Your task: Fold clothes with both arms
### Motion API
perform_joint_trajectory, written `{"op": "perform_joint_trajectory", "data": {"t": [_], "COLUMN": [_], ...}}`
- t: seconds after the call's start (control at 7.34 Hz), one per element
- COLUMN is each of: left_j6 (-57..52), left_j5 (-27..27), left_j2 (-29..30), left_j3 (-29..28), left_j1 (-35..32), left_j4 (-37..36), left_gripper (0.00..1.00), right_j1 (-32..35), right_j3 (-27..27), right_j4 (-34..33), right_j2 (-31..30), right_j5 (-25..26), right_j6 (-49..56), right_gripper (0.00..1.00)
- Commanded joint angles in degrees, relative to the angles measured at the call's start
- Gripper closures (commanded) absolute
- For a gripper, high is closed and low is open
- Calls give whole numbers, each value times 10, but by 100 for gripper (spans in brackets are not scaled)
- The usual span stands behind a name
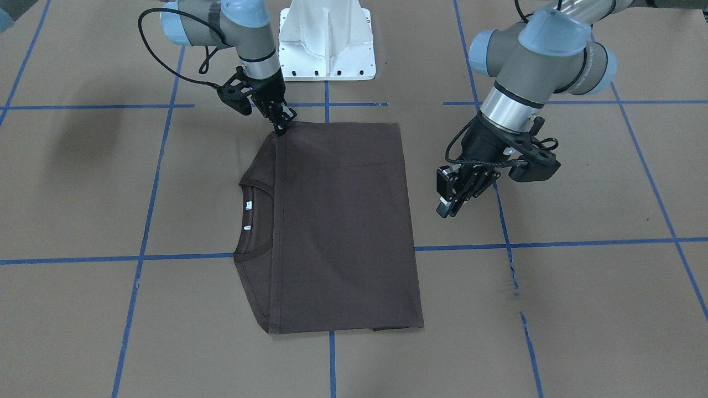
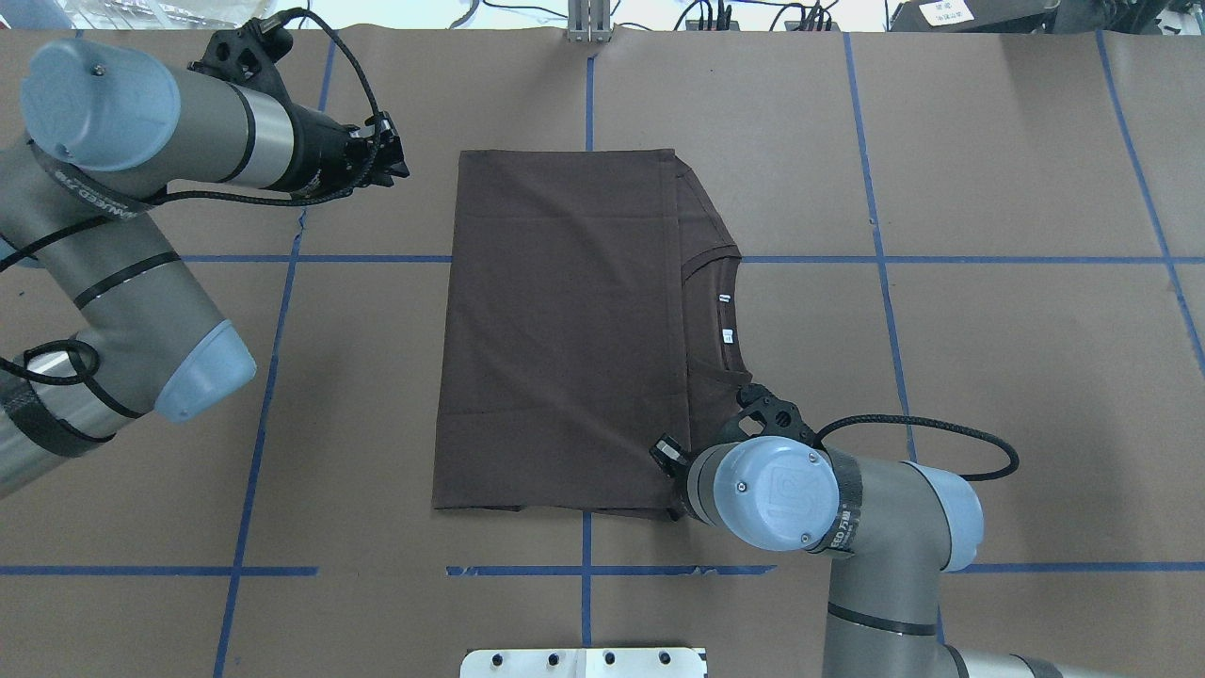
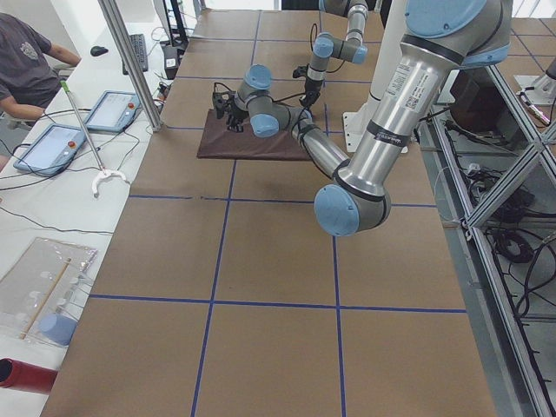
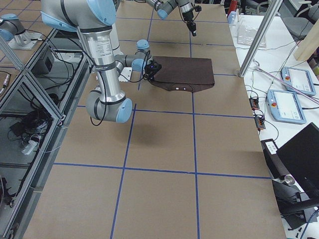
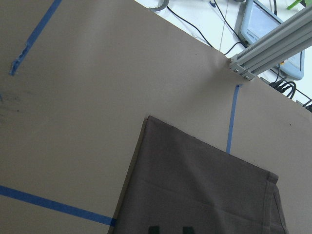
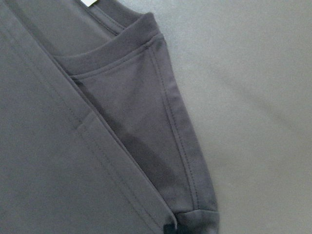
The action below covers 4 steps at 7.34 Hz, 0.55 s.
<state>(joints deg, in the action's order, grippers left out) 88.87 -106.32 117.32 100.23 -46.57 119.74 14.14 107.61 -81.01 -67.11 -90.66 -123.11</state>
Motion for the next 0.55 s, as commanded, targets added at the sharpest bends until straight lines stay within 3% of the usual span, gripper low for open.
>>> {"op": "perform_joint_trajectory", "data": {"t": [0.0,0.14,0.41], "left_j6": [3,3,3], "left_j5": [0,1,1], "left_j2": [0,0,-1], "left_j3": [8,8,8], "left_j1": [1,1,1], "left_j4": [-12,-12,-12], "left_gripper": [72,72,72], "right_j1": [-2,-4,-5], "right_j3": [2,2,1], "right_j4": [0,-1,-1], "right_j2": [-7,-4,-4], "right_j5": [-1,0,0], "right_j6": [2,2,2], "right_gripper": [100,51,36]}}
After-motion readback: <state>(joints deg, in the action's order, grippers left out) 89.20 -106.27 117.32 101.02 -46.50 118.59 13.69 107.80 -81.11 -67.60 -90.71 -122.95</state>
